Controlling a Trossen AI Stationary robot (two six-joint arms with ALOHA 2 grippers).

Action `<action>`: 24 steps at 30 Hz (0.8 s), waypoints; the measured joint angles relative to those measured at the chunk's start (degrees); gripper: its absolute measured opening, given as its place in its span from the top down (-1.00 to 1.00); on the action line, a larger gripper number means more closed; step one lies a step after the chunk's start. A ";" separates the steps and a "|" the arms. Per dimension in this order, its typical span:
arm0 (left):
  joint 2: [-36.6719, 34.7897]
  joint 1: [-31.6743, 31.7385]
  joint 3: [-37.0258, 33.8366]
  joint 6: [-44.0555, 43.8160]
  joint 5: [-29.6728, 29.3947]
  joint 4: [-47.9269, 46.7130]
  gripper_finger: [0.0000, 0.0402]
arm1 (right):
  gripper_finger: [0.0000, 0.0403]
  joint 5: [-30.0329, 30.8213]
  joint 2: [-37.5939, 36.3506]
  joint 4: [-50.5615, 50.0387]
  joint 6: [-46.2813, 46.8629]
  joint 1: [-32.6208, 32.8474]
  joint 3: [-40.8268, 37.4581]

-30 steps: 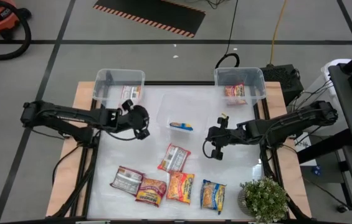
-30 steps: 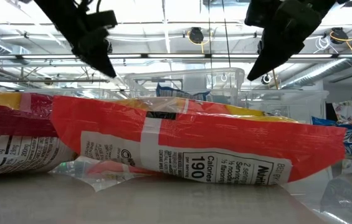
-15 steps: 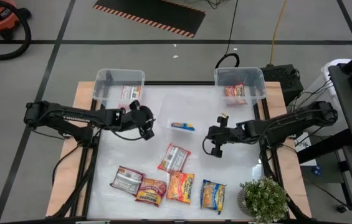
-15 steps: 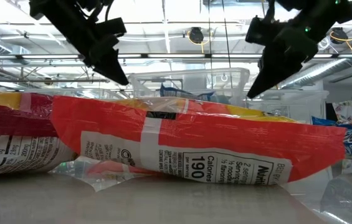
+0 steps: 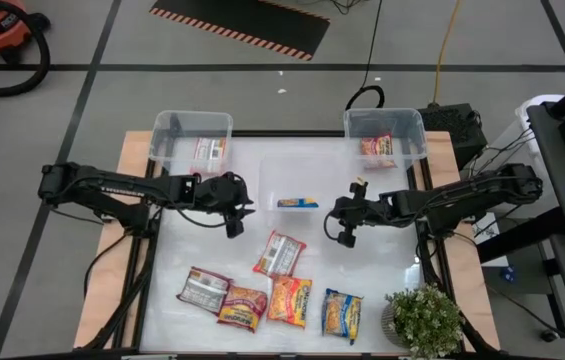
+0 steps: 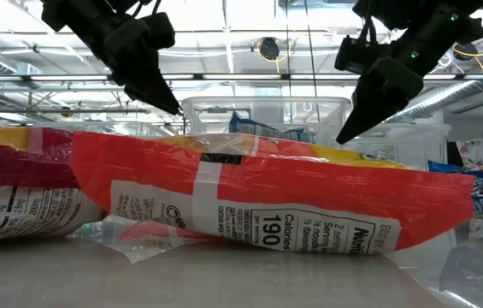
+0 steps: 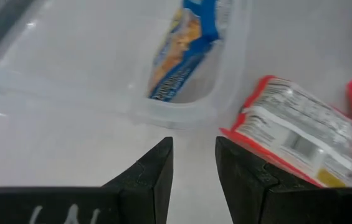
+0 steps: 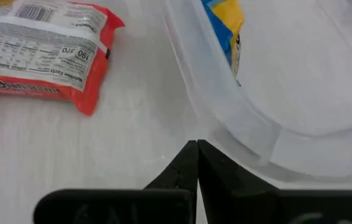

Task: Sort Maruchan noodles
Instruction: Adjust the bottom transparent bin

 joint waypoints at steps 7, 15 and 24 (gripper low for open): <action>-3.88 -0.54 0.07 -0.39 0.32 -3.08 0.37 | 0.98 0.10 -0.89 -6.37 1.96 0.28 0.00; -5.03 -0.45 0.09 0.32 -9.95 -5.89 0.37 | 0.98 12.81 -1.16 -7.92 1.76 -1.03 -0.02; 0.65 -0.07 0.07 -1.73 -13.63 -1.97 0.37 | 0.98 17.89 -1.05 0.76 -0.94 -2.12 -0.38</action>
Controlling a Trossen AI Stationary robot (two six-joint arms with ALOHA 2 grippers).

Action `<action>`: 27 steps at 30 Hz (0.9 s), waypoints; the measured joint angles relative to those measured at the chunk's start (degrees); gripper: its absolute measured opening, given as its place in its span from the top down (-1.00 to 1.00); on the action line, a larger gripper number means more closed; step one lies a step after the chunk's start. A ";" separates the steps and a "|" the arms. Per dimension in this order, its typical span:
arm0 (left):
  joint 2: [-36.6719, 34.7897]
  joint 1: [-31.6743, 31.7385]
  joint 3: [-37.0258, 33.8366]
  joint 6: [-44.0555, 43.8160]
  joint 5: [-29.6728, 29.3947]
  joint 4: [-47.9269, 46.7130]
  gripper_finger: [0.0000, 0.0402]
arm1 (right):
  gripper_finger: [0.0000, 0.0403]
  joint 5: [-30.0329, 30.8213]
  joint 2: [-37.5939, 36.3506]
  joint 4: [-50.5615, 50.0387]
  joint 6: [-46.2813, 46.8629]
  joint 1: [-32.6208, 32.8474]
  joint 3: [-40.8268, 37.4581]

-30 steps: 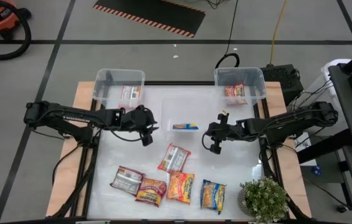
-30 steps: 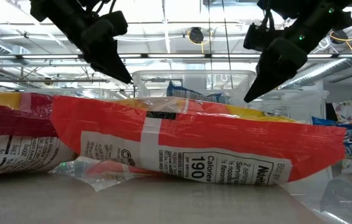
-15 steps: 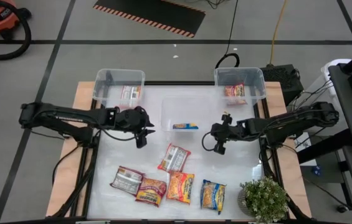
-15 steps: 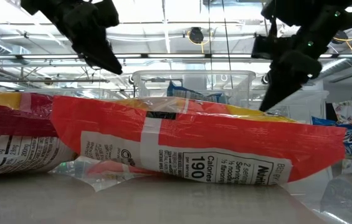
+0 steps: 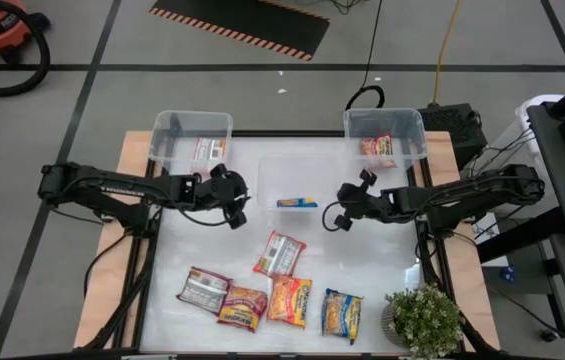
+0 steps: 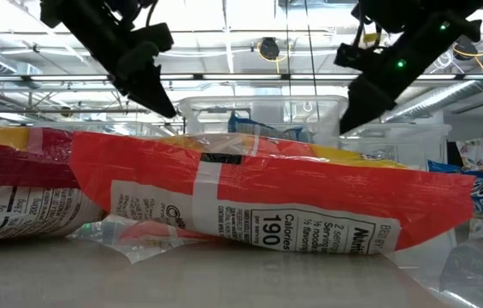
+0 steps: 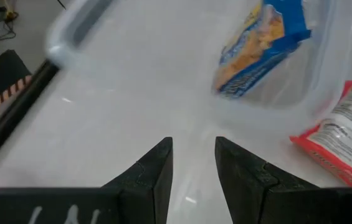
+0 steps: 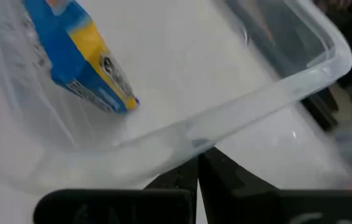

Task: Sort Maruchan noodles
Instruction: Adjust the bottom transparent bin

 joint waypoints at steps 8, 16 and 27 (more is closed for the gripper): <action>-0.96 -1.79 -0.07 -0.20 3.54 -3.16 0.37 | 0.98 -4.61 0.04 7.32 -5.49 0.09 -0.58; -7.53 -1.98 -0.07 -1.47 3.43 -5.01 0.37 | 0.98 -10.91 0.04 8.97 -6.33 0.07 -0.56; -10.05 -1.98 -0.07 -1.58 8.13 -9.42 0.37 | 0.98 -12.51 0.04 8.89 -4.04 0.20 -0.52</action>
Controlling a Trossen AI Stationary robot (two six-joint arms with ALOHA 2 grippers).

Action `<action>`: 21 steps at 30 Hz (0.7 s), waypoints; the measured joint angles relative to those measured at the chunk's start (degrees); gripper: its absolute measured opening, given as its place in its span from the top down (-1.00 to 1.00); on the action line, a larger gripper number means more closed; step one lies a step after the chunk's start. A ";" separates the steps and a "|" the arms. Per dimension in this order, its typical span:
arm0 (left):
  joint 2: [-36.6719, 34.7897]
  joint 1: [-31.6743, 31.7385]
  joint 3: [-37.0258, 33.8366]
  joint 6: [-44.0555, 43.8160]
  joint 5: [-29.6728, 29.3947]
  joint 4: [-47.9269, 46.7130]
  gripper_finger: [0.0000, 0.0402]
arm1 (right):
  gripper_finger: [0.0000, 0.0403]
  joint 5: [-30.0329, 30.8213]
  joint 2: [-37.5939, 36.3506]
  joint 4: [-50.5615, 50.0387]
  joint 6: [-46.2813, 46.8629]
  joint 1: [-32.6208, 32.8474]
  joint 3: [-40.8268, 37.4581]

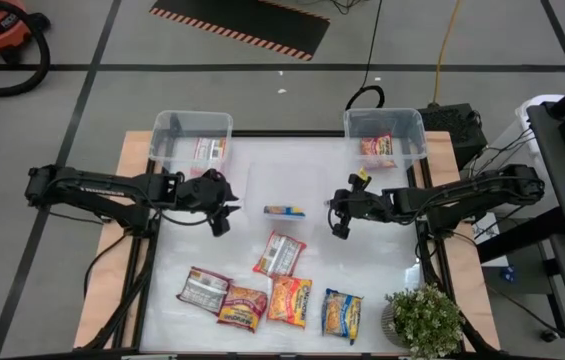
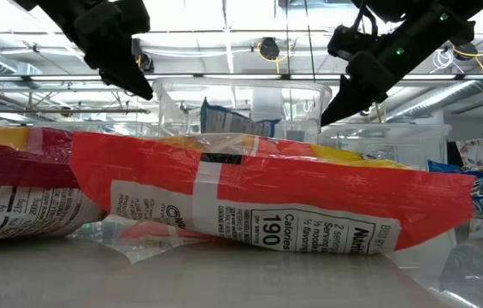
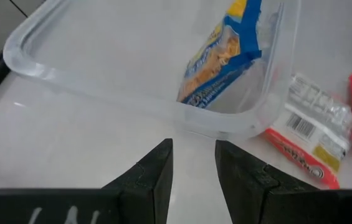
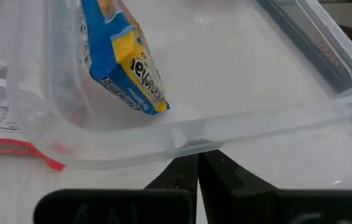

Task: Sort Maruchan noodles
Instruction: Adjust the bottom transparent bin, then put the blue noodle pack into the bottom transparent bin

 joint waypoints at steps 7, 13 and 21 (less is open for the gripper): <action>-0.44 0.00 0.02 -0.03 1.00 -2.88 0.37 | 0.98 -4.25 -1.96 -2.40 1.44 0.01 0.02; -2.81 -0.16 0.02 -0.79 1.04 -5.52 0.37 | 0.98 -4.22 -7.47 -9.45 5.87 0.41 0.11; -8.23 -3.00 0.04 -3.31 1.04 -7.44 0.37 | 0.98 -6.82 -15.09 -15.92 28.37 8.60 0.11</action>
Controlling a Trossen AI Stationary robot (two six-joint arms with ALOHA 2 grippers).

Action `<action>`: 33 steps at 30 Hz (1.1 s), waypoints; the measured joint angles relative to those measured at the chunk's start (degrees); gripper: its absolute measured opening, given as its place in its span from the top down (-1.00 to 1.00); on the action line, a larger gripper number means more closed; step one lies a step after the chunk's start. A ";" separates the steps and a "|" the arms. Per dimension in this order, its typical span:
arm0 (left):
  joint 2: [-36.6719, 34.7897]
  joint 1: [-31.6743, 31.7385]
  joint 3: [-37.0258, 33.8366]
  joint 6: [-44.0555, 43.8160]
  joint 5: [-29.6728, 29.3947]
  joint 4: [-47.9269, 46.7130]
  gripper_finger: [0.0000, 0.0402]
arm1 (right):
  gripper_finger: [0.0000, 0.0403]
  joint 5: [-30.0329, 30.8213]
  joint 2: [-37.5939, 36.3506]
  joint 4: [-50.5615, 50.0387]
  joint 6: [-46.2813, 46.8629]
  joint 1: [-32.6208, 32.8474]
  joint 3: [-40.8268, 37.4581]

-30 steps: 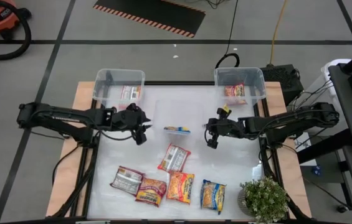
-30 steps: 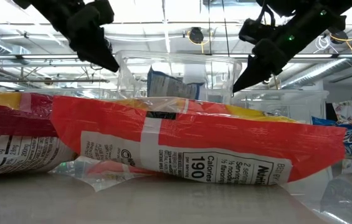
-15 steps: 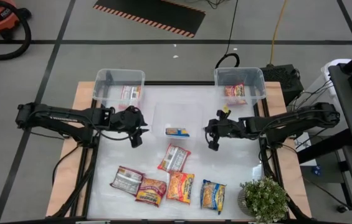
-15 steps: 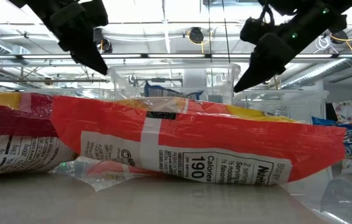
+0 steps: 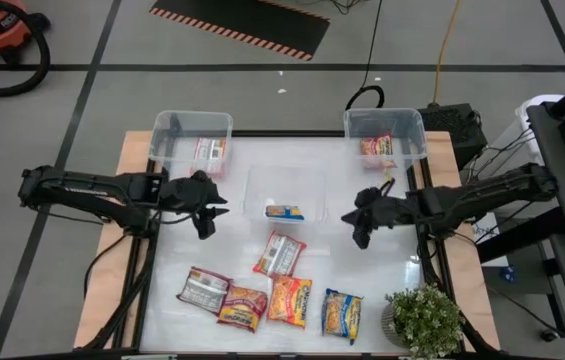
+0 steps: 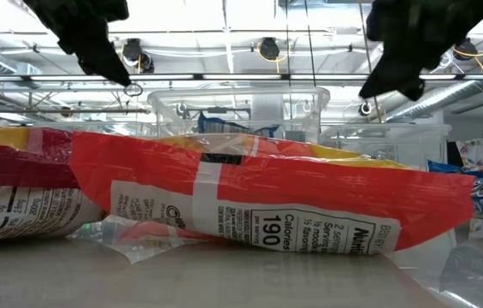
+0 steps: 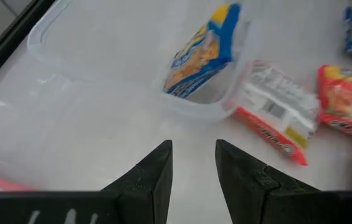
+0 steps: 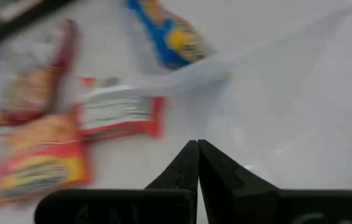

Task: Sort Maruchan noodles
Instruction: Put the blue noodle pack into the bottom transparent bin

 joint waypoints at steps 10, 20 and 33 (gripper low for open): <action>-2.36 -4.67 0.02 0.71 -0.21 -0.09 0.37 | 0.98 2.61 5.99 16.47 12.36 15.73 0.00; -2.37 -6.73 0.00 0.74 -0.23 0.26 0.37 | 0.98 3.07 25.83 18.30 16.46 19.17 9.34; -2.35 -6.73 0.00 1.21 -0.17 0.61 0.37 | 0.58 -4.64 42.17 -1.47 10.55 19.57 34.27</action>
